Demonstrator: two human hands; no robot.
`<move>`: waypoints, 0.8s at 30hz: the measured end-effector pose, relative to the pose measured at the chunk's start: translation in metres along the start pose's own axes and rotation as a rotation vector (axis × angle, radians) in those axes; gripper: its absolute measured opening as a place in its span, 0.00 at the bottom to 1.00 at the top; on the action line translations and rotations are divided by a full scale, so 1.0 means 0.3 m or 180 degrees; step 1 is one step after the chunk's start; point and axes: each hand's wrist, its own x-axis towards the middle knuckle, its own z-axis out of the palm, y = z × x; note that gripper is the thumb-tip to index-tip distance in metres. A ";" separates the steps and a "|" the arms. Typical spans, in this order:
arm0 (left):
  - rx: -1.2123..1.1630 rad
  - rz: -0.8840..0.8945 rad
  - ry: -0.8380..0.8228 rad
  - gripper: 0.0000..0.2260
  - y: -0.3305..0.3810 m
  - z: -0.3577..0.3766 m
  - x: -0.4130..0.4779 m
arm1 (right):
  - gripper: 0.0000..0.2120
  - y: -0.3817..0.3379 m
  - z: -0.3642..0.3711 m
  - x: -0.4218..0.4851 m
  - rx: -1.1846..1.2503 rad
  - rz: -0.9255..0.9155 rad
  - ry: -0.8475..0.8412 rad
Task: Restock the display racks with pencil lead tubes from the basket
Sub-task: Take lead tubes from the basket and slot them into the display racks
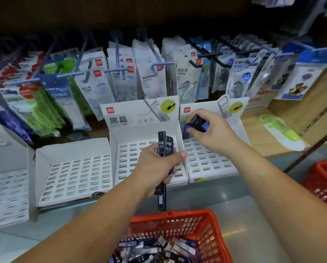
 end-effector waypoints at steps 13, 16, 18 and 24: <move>-0.0219 0.0143 -0.0020 0.10 0.025 0.003 -0.035 | 0.13 -0.009 0.012 0.028 -0.0395 0.0088 -0.0086; -0.0155 0.0148 -0.0035 0.11 0.023 -0.002 -0.040 | 0.12 -0.008 0.005 0.017 -0.0416 0.0070 -0.0071; -0.0110 0.0131 -0.0031 0.12 0.019 -0.006 -0.041 | 0.11 -0.008 -0.004 0.005 -0.0350 0.0050 0.0006; -0.0056 0.0051 0.0136 0.13 0.014 0.019 -0.030 | 0.10 0.004 -0.043 -0.010 -0.0052 0.0078 0.0157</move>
